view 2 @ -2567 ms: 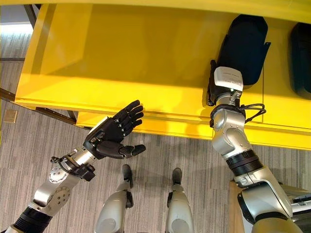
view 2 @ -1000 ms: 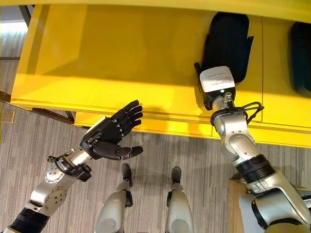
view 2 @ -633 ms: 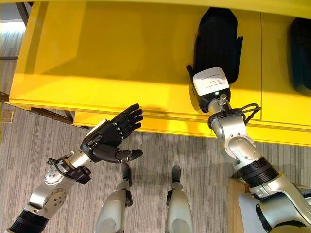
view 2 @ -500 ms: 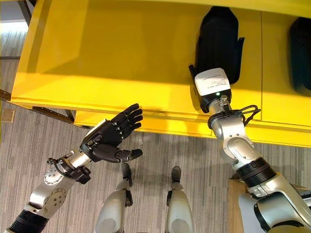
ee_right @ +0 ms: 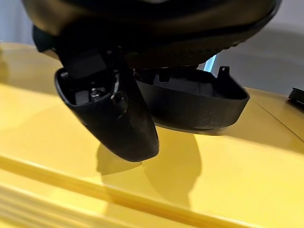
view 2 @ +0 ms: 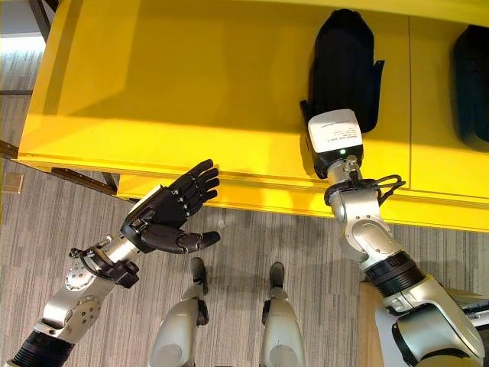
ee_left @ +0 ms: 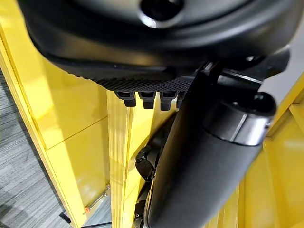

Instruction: Move parts from the plastic box to the shelf.

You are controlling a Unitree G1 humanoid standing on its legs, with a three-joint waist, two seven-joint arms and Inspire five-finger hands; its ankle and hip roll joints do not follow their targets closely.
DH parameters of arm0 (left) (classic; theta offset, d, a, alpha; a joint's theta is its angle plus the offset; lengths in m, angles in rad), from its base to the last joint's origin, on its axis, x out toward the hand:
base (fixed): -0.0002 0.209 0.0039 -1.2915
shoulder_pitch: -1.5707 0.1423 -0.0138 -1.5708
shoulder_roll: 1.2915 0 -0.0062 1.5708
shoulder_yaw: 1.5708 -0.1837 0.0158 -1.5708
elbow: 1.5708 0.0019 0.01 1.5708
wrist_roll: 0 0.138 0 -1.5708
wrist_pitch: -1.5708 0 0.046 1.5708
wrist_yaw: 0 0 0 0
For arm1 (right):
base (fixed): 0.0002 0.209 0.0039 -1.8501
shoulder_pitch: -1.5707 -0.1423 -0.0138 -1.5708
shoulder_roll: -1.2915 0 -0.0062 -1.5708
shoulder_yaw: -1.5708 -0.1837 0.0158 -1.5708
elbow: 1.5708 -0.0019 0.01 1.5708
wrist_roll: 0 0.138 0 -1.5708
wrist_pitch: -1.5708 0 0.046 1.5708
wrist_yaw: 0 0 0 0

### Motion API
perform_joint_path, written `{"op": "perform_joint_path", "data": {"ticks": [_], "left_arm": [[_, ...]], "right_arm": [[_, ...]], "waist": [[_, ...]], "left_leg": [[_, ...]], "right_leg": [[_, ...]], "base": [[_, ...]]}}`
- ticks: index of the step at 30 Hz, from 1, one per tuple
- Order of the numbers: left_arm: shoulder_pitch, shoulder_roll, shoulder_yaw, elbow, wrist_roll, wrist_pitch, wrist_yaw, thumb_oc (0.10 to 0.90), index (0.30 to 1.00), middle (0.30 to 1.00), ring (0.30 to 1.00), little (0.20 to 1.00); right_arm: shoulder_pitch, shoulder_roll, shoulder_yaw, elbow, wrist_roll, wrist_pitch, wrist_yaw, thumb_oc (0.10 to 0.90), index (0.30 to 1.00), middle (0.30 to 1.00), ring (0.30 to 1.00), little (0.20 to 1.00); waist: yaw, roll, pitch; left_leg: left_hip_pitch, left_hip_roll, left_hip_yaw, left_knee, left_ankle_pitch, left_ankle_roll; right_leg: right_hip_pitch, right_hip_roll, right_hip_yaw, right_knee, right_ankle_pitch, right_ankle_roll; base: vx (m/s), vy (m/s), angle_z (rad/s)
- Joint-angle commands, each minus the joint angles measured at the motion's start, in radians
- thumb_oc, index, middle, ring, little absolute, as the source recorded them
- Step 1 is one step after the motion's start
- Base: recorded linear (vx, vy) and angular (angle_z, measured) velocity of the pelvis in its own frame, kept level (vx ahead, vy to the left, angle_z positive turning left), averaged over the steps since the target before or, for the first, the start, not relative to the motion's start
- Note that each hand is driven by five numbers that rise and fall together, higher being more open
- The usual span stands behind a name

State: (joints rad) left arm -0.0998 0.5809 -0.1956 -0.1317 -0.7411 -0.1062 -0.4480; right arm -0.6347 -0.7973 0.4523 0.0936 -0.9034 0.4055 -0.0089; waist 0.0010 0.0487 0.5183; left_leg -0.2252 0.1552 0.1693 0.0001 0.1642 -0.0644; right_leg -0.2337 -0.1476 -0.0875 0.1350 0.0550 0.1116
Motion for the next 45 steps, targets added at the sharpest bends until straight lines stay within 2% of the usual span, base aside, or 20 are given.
{"op": "perform_joint_path", "data": {"ticks": [1,6,20,27,34,38,44,45], "left_arm": [[-0.004,0.003,0.013,-0.143,-0.040,-0.067,-0.034,0.900,1.000,1.000,1.000,1.000],[-0.011,0.001,0.010,-0.146,-0.045,-0.060,-0.024,0.900,1.000,1.000,1.000,1.000],[-0.012,-0.001,-0.002,-0.150,-0.052,-0.070,-0.008,0.900,1.000,1.000,1.000,1.000],[-0.005,-0.002,0.000,-0.154,-0.047,-0.078,-0.006,0.900,1.000,1.000,1.000,1.000],[-0.006,-0.007,-0.005,-0.153,-0.048,-0.085,0.008,0.900,1.000,1.000,1.000,1.000],[-0.003,-0.008,-0.006,-0.156,-0.046,-0.088,0.036,0.900,1.000,1.000,1.000,1.000],[0.002,-0.022,-0.014,-0.169,-0.040,-0.089,0.048,0.900,1.000,1.000,1.000,1.000],[0.004,-0.025,-0.017,-0.169,-0.038,-0.093,0.048,0.900,1.000,1.000,1.000,1.000]], "right_arm": [[-0.033,-0.022,-0.059,0.016,0.033,0.004,-0.164,0.900,1.000,1.000,1.000,1.000],[-0.030,-0.011,-0.100,-0.019,0.060,-0.063,-0.243,0.900,1.000,1.000,1.000,1.000],[-0.025,-0.021,-0.114,-0.084,0.069,-0.122,-0.246,0.900,1.000,1.000,1.000,1.000],[-0.021,-0.021,-0.120,-0.105,0.090,-0.132,-0.247,0.900,1.000,1.000,1.000,1.000],[-0.012,-0.012,-0.138,-0.127,0.123,-0.181,-0.332,0.900,1.000,1.000,1.000,1.000],[-0.007,0.001,-0.171,-0.179,0.200,-0.199,-0.404,0.900,1.000,1.000,1.000,1.000],[0.009,0.038,-0.208,-0.237,0.250,-0.238,-0.446,0.900,1.000,1.000,1.000,1.000],[0.013,0.046,-0.215,-0.245,0.252,-0.263,-0.458,0.900,1.000,1.000,1.000,1.000]], "waist": [[-0.006,-0.001,-0.087],[-0.013,0.008,-0.091],[-0.025,0.018,-0.093],[-0.026,0.020,-0.095],[-0.032,0.022,-0.097],[-0.036,0.024,-0.103],[-0.041,0.029,-0.107],[-0.043,0.032,-0.109]], "left_leg": [[0.017,-0.011,-0.045,0.030,-0.072,-0.001],[0.022,-0.014,-0.047,0.029,-0.075,0.000],[0.032,-0.017,-0.042,0.025,-0.078,0.000],[0.039,-0.018,-0.041,0.022,-0.080,0.000],[0.049,-0.017,-0.039,0.019,-0.082,0.001],[0.058,-0.018,-0.038,0.015,-0.085,0.001],[0.070,-0.019,-0.038,0.011,-0.089,0.001],[0.075,-0.020,-0.037,0.010,-0.090,0.001]], "right_leg": [[-0.005,0.081,0.024,0.138,-0.157,-0.075],[-0.004,0.080,0.028,0.138,-0.158,-0.076],[-0.003,0.075,0.032,0.137,-0.159,-0.076],[0.000,0.072,0.030,0.137,-0.160,-0.076],[0.003,0.070,0.032,0.139,-0.161,-0.077],[0.011,0.070,0.036,0.134,-0.161,-0.077],[0.019,0.067,0.038,0.132,-0.163,-0.079],[0.022,0.066,0.039,0.132,-0.164,-0.079]], "base": [[0.00,0.000,0.00],[0.00,0.007,0.00],[0.00,0.002,0.00],[0.00,0.005,-0.04],[0.00,0.001,0.00],[0.00,0.000,0.00],[0.00,0.007,0.00],[0.03,0.048,0.00]]}}
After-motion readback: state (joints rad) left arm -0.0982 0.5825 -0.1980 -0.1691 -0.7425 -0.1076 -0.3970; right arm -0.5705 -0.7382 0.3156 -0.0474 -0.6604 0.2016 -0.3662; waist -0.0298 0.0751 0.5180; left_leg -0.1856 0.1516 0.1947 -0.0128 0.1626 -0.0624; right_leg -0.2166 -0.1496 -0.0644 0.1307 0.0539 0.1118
